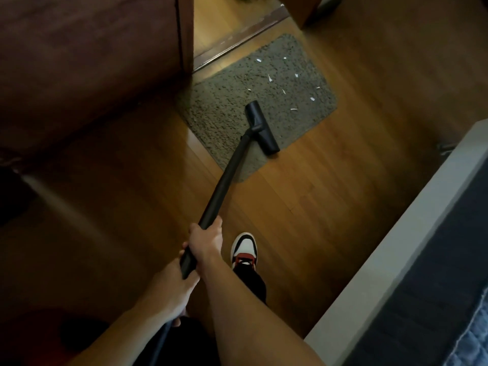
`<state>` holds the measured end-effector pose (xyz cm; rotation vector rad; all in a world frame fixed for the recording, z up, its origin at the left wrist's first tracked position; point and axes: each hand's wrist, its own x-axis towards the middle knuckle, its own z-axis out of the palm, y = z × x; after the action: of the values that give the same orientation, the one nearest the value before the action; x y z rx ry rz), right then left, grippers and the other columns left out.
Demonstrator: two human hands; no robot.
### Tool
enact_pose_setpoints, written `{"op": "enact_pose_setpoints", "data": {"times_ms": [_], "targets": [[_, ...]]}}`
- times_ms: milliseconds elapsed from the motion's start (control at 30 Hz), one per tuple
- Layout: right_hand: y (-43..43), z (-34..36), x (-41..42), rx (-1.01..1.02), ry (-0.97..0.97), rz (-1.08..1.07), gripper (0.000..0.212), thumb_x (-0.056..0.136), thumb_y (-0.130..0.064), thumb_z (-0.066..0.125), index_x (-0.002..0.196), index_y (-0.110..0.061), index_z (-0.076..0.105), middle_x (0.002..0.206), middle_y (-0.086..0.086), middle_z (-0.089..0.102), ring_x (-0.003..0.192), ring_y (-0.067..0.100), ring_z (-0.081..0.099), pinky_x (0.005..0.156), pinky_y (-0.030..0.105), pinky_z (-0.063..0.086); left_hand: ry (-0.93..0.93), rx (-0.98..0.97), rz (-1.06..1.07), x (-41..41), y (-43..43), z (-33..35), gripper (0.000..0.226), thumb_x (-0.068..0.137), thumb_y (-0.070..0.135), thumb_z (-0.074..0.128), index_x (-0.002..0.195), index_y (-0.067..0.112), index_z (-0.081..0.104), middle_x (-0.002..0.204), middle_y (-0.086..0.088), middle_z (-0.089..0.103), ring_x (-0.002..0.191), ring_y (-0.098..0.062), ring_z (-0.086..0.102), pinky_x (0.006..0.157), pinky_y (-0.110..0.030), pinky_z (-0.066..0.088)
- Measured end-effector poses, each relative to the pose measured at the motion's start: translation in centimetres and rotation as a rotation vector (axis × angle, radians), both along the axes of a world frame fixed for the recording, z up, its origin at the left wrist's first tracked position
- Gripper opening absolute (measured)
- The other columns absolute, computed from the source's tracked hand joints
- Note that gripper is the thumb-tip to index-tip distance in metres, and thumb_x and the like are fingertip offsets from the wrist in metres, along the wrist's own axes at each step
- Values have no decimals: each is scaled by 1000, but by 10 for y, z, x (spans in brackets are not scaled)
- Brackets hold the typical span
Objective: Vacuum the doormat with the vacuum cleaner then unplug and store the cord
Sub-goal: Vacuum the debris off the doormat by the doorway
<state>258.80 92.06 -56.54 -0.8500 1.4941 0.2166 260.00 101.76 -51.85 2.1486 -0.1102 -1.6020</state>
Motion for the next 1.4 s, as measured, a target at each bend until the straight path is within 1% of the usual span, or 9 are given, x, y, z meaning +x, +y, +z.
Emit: {"op": "enact_pose_setpoints", "data": {"times_ms": [67,133,400,567,667,833,1100,1200,1400], "targets": [[15,3,3,1,3,31,61,100,-15,53,153,-28,25,88,9,61,50,11,58,46,27,53,58,-15,44,2,16,4,15,100,29,51,102,16,58,65,-2,60,47,-10,56,45,-24,41],[25,7,7,5,7,66,63,100,-15,53,154,-28,23,91,9,62,50,11,58,46,25,52,98,-19,81,4,27,4,15,100,30,51,106,18,57,65,-4,61,43,-12,56,44,-26,42],[24,8,36,-36,-26,147,59,99,-16,55,150,-25,26,89,9,61,53,14,60,48,29,54,64,-44,149,25,32,-7,16,99,29,51,111,24,59,90,1,67,79,-15,64,69,-30,48],[0,-8,49,-46,-44,177,55,98,-14,55,146,-24,31,86,9,62,48,11,60,49,29,55,-9,-42,169,34,4,-15,11,98,24,52,106,19,59,71,-4,59,56,-15,55,50,-27,41],[-21,-16,52,-49,-41,168,53,98,-15,56,144,-23,33,87,9,62,44,9,60,50,29,55,-31,-28,184,36,-20,-17,13,98,27,53,109,22,57,74,-7,63,58,-18,60,48,-27,44],[-65,-25,56,-45,-51,163,51,97,-15,56,142,-24,35,90,11,64,44,11,60,50,30,55,-58,17,169,37,-67,-13,14,98,31,52,102,18,56,65,-4,58,44,-13,54,41,-25,41],[-140,-40,65,-46,-74,168,53,97,-15,55,144,-27,34,87,9,61,42,12,57,49,30,54,-96,106,111,49,-143,-26,21,98,42,49,103,22,55,69,-3,63,46,-13,59,39,-22,42],[-159,-46,65,-81,-52,193,52,96,-15,57,142,-28,36,89,8,62,41,11,57,48,29,53,-28,81,153,49,-161,-28,18,99,38,50,104,22,55,65,-2,62,42,-13,57,40,-24,42],[-166,-60,48,-136,-35,226,62,94,-13,62,148,-31,35,85,10,64,44,12,59,47,30,53,74,17,253,33,-169,-39,29,99,37,50,125,25,49,70,3,60,40,-7,54,40,-22,41]]}}
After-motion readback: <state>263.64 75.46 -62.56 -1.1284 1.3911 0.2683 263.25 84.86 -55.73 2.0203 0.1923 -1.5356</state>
